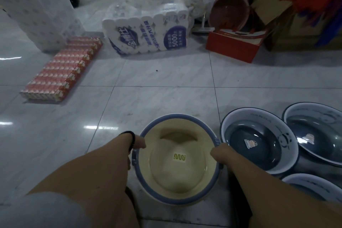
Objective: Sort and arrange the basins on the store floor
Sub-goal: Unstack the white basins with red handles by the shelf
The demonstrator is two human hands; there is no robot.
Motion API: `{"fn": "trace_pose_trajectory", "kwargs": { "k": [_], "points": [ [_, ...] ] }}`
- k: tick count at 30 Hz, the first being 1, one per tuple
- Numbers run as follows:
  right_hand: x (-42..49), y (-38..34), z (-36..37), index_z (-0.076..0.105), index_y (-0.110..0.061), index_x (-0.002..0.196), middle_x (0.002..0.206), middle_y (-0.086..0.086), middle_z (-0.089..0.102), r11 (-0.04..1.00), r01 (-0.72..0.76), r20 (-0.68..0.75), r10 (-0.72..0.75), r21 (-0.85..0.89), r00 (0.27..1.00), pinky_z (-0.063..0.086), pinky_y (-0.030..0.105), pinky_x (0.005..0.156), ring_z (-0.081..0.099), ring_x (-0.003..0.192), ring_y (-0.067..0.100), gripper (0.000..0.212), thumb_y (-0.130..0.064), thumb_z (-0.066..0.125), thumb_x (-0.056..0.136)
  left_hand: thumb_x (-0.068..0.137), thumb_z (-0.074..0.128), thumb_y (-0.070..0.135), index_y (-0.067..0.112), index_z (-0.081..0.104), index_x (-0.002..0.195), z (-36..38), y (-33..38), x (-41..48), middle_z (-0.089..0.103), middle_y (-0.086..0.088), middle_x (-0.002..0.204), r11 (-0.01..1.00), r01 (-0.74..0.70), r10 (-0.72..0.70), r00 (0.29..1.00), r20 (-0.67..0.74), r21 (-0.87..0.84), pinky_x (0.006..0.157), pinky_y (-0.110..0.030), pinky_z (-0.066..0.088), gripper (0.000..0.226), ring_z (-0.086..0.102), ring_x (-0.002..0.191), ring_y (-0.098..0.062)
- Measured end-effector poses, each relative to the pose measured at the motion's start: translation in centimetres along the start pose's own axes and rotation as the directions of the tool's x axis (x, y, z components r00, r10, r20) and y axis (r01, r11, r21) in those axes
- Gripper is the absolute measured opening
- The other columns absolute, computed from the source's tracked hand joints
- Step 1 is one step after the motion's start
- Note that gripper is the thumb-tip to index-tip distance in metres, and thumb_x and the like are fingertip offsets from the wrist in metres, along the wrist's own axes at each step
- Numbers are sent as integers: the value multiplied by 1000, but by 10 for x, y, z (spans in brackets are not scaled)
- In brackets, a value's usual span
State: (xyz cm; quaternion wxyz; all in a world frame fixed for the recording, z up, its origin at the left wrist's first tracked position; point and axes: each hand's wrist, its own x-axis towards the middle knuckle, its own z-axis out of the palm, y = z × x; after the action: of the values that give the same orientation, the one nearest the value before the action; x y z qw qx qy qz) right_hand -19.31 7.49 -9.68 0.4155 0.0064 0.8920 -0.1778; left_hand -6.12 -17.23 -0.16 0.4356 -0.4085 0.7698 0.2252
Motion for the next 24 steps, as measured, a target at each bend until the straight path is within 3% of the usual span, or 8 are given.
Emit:
{"fn": "trace_pose_trajectory", "kwargs": {
  "k": [3, 5, 7, 10, 13, 18, 21, 24],
  "points": [
    [-11, -12, -3, 56, -2, 130, 99, 10, 61, 988, 91, -119, -106, -121, 987, 47, 30, 57, 59, 73, 20, 40, -18, 49, 94, 108, 41, 21, -5, 30, 152, -12, 0, -27, 35, -19, 158, 992, -30, 20, 996, -82, -120, 112, -40, 41, 52, 43, 140, -34],
    [-33, -33, -2, 56, -6, 125, 102, 10, 63, 970, 192, -173, -217, -148, 961, 50, 33, 61, 60, 77, 23, 32, -17, 52, 95, 105, 47, 34, 4, 40, 151, -25, -5, -47, 44, -15, 152, 981, -113, 82, 979, -188, -158, 106, -45, 50, 55, 52, 130, -34],
    [-66, -62, 2, 57, -12, 124, 109, 12, 64, 934, 327, -165, -349, -146, 923, 55, 36, 75, 62, 90, 28, 26, -18, 54, 99, 103, 48, 42, 16, 50, 146, -35, -15, -71, 54, -8, 143, 935, -264, 184, 933, -310, -238, 99, -48, 55, 50, 58, 120, -31],
    [-126, -107, 18, 64, -18, 131, 122, 7, 69, 817, 574, -153, -575, -59, 804, 53, 32, 81, 65, 100, 23, 30, -30, 57, 103, 102, 49, 42, 27, 59, 134, -41, -45, -127, 66, 1, 124, 767, -485, 275, 840, -467, -421, 93, -46, 58, 37, 68, 105, -23],
    [-206, -145, 37, 70, -23, 117, 111, 1, 73, 683, 726, -117, -716, 82, 688, 61, 33, 77, 70, 94, 19, 19, -28, 60, 102, 103, 50, 41, 30, 63, 127, -24, -120, -188, 69, 8, 117, 726, -552, 272, 778, -566, -410, 91, -43, 59, 30, 72, 98, -17],
    [-367, -201, 107, 72, -24, 96, 91, -2, 78, 438, 896, 140, -893, 65, 427, 60, 36, 70, 76, 84, 19, 14, -33, 61, 97, 100, 54, 38, 29, 67, 122, 70, -301, -266, 72, 5, 114, 740, -443, -84, 687, -722, -507, 87, -37, 58, 28, 71, 96, -16],
    [-452, -218, 192, 71, -15, 106, 92, 4, 79, 333, 943, 409, -860, -3, 305, 56, 31, 65, 76, 78, 20, 20, -31, 61, 100, 99, 55, 41, 24, 66, 123, 169, -393, -283, 69, 2, 121, 746, -204, -313, 732, -605, -634, 96, -37, 54, 32, 66, 106, -20],
    [-511, -204, 292, 68, -10, 116, 97, 9, 77, 250, 958, 670, -688, -141, 279, 56, 33, 67, 74, 75, 25, 30, -36, 60, 101, 98, 56, 46, 22, 69, 123, 281, -451, -288, 66, -1, 129, 699, 47, -435, 820, -372, -714, 100, -37, 50, 37, 62, 115, -23]
  ]
}}
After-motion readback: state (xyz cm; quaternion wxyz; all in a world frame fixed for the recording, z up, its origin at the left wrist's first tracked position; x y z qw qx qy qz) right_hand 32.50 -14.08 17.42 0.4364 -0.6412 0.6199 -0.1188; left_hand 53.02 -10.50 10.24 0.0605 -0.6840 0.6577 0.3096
